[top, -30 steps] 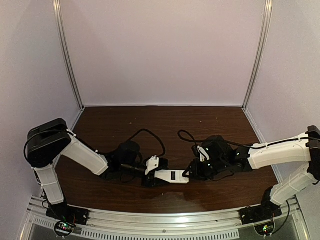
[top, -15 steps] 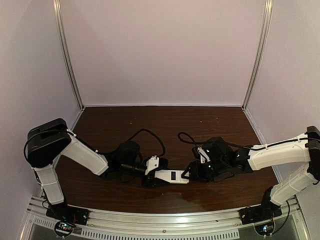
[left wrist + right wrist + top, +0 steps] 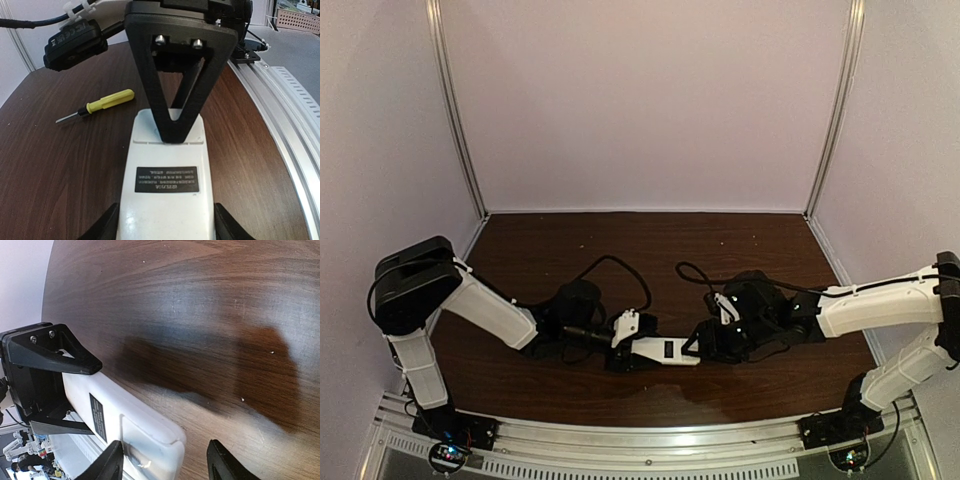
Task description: Unload the batteries from the remote control
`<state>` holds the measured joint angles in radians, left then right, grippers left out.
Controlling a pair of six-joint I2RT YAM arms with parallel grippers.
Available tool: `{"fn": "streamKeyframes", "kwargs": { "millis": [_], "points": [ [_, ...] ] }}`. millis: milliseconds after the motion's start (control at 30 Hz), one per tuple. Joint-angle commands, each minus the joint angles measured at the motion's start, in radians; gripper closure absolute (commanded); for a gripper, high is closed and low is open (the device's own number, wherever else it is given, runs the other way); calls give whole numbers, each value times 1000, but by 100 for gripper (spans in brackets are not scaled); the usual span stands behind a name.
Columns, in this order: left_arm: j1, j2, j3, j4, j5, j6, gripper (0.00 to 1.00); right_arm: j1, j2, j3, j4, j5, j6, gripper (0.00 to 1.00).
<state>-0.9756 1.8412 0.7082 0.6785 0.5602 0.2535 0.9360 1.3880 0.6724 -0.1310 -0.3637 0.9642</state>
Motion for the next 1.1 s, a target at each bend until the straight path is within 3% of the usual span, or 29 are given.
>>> {"fn": "streamKeyframes", "kwargs": {
  "millis": [0,167,567,1067],
  "points": [
    [3,2,26,50,17,13,100,2,19,30,-16,5,-18,42],
    [3,3,28,49,18,13,100,3,38,33,-12,3,-18,44],
    [4,1,28,54,27,12,100,3,38,15,-24,15,-27,60],
    [3,0,25,56,31,10,100,4,11,-10,-28,32,-21,65]
  ]
}}
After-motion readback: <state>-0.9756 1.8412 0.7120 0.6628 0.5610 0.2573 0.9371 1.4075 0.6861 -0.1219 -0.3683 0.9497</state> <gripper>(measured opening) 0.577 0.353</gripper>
